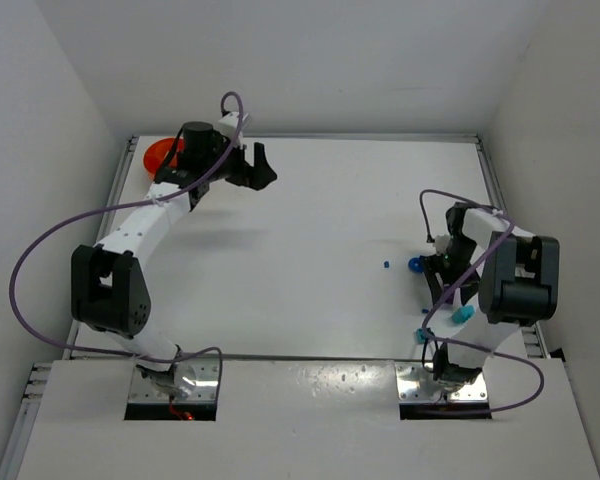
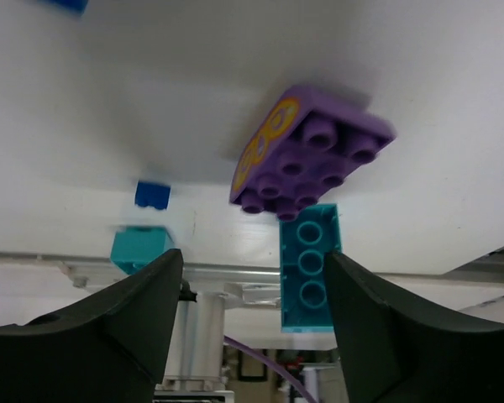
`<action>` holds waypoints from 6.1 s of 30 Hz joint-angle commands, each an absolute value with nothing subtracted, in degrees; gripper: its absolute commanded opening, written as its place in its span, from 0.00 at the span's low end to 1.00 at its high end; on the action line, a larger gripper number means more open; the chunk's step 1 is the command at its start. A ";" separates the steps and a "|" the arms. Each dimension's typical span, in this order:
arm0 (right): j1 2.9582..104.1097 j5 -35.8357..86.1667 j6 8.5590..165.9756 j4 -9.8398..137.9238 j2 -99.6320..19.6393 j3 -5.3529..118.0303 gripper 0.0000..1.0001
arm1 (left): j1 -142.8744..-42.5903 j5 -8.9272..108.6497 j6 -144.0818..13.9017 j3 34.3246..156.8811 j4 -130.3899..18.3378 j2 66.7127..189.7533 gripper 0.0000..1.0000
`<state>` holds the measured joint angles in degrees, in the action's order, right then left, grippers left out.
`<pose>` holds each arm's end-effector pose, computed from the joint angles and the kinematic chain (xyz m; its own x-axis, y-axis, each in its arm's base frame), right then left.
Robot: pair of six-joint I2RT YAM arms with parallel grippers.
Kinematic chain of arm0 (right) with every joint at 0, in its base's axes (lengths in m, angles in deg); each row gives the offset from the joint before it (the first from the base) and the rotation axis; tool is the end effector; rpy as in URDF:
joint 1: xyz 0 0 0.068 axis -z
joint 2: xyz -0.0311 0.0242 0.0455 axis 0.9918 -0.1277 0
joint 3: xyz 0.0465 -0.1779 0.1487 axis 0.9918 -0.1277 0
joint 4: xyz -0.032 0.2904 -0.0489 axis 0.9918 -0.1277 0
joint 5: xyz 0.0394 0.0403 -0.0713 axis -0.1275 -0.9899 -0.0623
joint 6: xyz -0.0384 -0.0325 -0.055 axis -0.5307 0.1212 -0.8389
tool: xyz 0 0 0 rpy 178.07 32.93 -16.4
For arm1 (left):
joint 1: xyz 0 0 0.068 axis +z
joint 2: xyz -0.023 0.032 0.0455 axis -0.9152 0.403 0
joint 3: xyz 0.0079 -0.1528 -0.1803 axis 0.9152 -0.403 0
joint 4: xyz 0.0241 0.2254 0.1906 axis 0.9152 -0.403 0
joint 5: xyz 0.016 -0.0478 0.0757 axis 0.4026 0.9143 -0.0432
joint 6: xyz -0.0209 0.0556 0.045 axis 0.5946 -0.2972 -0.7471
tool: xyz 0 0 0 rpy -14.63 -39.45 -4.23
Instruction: Sort the legos into containers by color
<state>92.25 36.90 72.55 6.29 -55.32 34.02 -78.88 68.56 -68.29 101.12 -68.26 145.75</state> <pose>0.2606 -0.0485 0.0559 -0.9782 0.0261 0.2060 0.0178 0.9990 -0.0419 0.4196 -0.1232 0.2678 -0.5004 -0.0208 -0.8656 0.5275 0.7854 -0.3238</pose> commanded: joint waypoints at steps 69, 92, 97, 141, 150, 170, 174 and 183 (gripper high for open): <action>89.87 -17.74 137.05 34.85 -64.12 61.56 0.00 | -102.79 80.11 -51.97 112.73 -51.71 161.99 0.92; 88.81 -15.71 136.97 31.94 -55.69 55.41 0.00 | -105.34 67.44 -49.86 117.48 -51.89 168.93 0.79; 88.81 -15.71 136.97 31.94 -55.07 53.04 0.00 | -104.82 68.14 -49.86 117.48 -49.96 168.93 0.69; 89.60 -3.84 109.02 29.48 -67.11 77.30 1.00 | -53.75 70.78 -112.88 149.38 -113.15 175.51 0.01; 89.60 -2.70 107.79 28.95 -66.58 75.54 1.00 | -53.23 68.24 -114.99 149.38 -110.69 179.48 0.01; 88.55 -2.17 107.17 28.95 -65.53 74.40 1.00 | -53.75 61.02 -113.41 148.24 -105.41 181.06 0.01; 88.55 -2.17 107.17 28.95 -65.53 74.40 1.00 | -54.27 61.02 -113.94 147.10 -105.41 181.06 0.01; 88.55 -2.70 107.17 28.95 -65.53 73.87 1.00 | -55.33 58.92 -114.55 146.30 -105.41 181.06 0.16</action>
